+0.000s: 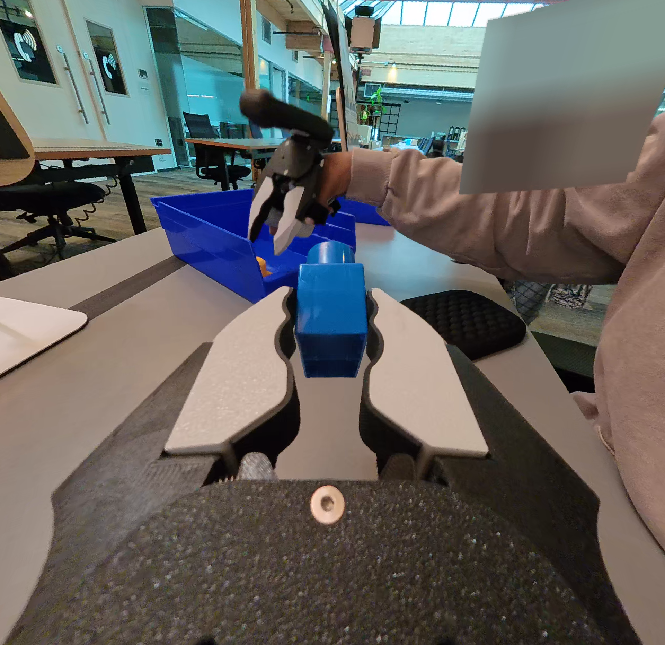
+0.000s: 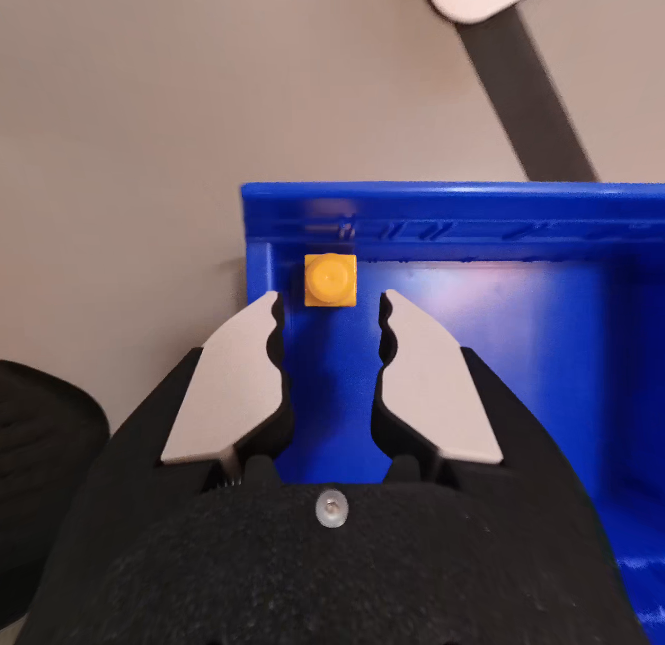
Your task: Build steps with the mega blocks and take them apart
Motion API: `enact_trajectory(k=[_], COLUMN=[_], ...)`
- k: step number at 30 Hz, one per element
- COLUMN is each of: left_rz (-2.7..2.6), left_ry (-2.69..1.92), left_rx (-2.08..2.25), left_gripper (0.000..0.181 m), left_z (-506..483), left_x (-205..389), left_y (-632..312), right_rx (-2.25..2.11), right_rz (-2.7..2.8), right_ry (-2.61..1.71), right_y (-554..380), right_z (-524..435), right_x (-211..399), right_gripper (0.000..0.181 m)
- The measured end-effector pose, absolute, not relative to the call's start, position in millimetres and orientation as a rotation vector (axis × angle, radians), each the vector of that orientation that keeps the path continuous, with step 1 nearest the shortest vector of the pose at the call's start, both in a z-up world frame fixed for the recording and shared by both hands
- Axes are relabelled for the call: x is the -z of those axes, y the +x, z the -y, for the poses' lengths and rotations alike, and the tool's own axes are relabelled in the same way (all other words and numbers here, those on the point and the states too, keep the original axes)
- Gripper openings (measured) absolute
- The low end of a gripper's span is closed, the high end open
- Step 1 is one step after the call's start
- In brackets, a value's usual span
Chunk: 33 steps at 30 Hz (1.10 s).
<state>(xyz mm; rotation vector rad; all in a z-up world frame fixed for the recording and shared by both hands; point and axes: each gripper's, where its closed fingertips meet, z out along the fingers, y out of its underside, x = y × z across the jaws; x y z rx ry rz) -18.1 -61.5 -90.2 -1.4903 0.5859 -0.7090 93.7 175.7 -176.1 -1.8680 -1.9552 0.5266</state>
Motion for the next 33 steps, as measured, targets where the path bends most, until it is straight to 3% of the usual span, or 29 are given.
enact_trajectory(k=[7, 12, 19, 24, 27, 33], left_rz=[-0.605, -0.613, -0.651, -0.691, -0.7, -0.73], left_ry=[-1.466, -1.45, -1.449, -1.457, -1.461, -1.509], left_rx=[0.757, 0.792, 0.795, 0.82, 0.834, 0.798], left_gripper=[0.036, 0.037, 0.036, 0.036, 0.036, 0.041], left_z=[66, 69, 73, 77, 78, 77], left_x=[88, 88, 90, 94, 95, 105], left_y=[-8, -2, 5, 14, 18, 25], right_rx=[-0.988, -1.333, -1.542, -1.521, -1.494, -1.371], right_rz=[1.802, 1.79, 1.684, 1.776, 1.841, 1.96], right_ry=[-1.467, -1.246, -1.155, -1.117, -1.102, -1.099], right_y=[75, 55, 25, 15, 15, 28], right_z=[-74, 16, 53, 70, 76, 71], right_x=[98, 92, 85, 88, 93, 91], right_gripper=[0.051, 0.05, 0.043, 0.041, 0.028, 0.027])
